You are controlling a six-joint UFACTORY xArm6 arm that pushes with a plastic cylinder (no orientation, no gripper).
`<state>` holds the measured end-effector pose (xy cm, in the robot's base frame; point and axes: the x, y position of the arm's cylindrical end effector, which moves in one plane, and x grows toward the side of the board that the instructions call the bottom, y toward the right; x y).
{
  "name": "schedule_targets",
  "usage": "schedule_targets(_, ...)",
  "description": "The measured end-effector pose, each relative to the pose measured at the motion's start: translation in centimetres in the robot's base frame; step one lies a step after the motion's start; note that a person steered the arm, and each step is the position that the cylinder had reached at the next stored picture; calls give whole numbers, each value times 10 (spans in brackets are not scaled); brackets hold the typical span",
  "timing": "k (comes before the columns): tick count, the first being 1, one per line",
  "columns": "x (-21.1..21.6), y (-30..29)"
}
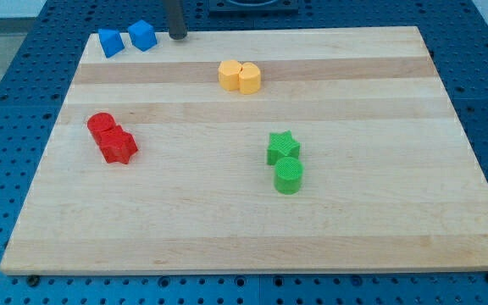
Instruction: Push the blue cube into the blue triangle
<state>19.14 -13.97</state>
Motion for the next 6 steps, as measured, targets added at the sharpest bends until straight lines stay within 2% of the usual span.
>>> schedule_targets(2, 0, -37)
schedule_targets(4, 3, -39)
schedule_targets(6, 26, -25)
